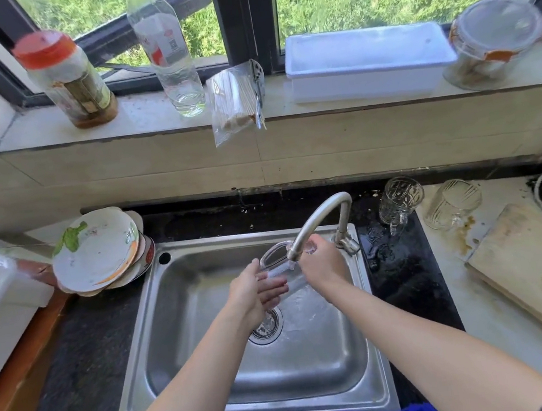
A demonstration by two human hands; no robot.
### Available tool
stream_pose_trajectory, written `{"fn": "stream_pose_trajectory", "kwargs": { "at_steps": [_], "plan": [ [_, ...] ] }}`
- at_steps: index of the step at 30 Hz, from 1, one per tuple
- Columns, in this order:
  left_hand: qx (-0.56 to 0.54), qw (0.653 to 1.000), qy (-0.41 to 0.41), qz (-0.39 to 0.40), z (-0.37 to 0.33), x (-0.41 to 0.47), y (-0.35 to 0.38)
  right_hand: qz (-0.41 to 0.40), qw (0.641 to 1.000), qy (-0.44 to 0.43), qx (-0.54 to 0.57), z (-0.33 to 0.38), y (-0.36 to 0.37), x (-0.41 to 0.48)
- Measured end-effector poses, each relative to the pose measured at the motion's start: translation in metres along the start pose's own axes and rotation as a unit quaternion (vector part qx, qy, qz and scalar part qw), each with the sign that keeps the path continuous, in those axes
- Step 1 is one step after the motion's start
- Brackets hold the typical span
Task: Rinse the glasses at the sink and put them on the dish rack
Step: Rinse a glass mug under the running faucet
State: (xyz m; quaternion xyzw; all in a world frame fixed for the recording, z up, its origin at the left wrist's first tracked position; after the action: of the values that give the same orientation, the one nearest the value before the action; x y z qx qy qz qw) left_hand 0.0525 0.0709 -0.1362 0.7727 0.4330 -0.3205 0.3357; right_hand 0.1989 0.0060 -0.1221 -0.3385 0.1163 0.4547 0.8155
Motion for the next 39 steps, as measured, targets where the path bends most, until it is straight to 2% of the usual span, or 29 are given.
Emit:
{"fn": "stream_pose_trajectory", "kwargs": {
  "at_steps": [3, 6, 10, 14, 16, 18, 19, 22, 24, 28, 30, 33, 36, 39],
  "plan": [
    [-0.031, 0.999, 0.005, -0.031, 0.001, 0.010, -0.006, 0.009, 0.997, -0.067, -0.021, 0.005, 0.007, -0.009],
    [-0.052, 0.997, 0.001, -0.049, 0.002, 0.015, -0.014, 0.082, 0.988, -0.120, 0.061, 0.009, 0.011, -0.015],
    [-0.075, 0.996, -0.009, -0.053, 0.008, 0.018, -0.015, 0.122, 0.966, -0.048, 0.222, 0.012, 0.013, -0.008],
    [-0.134, 0.990, -0.013, -0.035, 0.017, 0.021, -0.018, 0.099, 0.970, -0.063, 0.212, 0.003, 0.024, -0.017],
    [-0.143, 0.989, -0.015, -0.037, 0.024, 0.021, -0.019, 0.078, 0.974, 0.001, 0.211, -0.005, 0.021, -0.008],
    [-0.139, 0.990, -0.017, -0.035, 0.028, 0.021, -0.018, 0.098, 0.963, 0.085, 0.234, -0.010, 0.020, 0.003],
    [-0.133, 0.990, -0.015, -0.034, 0.027, 0.021, -0.018, 0.094, 0.964, 0.093, 0.230, -0.012, 0.020, 0.005],
    [-0.091, 0.995, 0.000, -0.034, 0.019, 0.023, -0.021, 0.092, 0.986, -0.016, 0.136, 0.002, 0.021, -0.008],
    [-0.045, 0.998, 0.008, -0.040, 0.012, 0.022, -0.024, 0.151, 0.980, -0.030, 0.124, -0.001, 0.018, -0.018],
    [0.015, 1.000, -0.020, -0.017, 0.008, 0.025, -0.023, 0.141, 0.986, -0.084, 0.015, -0.021, -0.018, -0.001],
    [0.034, 0.998, -0.049, 0.005, 0.010, 0.029, -0.019, 0.179, 0.972, -0.140, -0.053, -0.019, -0.028, -0.001],
    [0.077, 0.991, -0.103, 0.033, 0.013, 0.042, -0.009, 0.222, 0.925, -0.209, -0.225, -0.006, -0.026, -0.006],
    [0.119, 0.984, -0.126, 0.044, 0.019, 0.051, -0.001, 0.244, 0.890, -0.238, -0.303, -0.009, -0.029, -0.007],
    [0.158, 0.978, -0.121, 0.067, 0.017, 0.051, 0.020, 0.259, 0.872, -0.237, -0.342, -0.024, -0.043, -0.017]
  ]
}}
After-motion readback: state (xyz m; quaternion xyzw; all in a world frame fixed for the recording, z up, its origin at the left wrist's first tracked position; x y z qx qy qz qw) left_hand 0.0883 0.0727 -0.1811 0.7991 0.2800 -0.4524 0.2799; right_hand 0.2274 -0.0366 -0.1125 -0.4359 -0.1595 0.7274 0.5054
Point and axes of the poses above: each hand's wrist, its own x-axis towards the middle knuckle, its own y-axis out of the palm, z = x × y, the point moved 5 cm from there along x, towards the middle knuckle, and after that the axes turned 11 degrees about z, right-handed, at the moved point
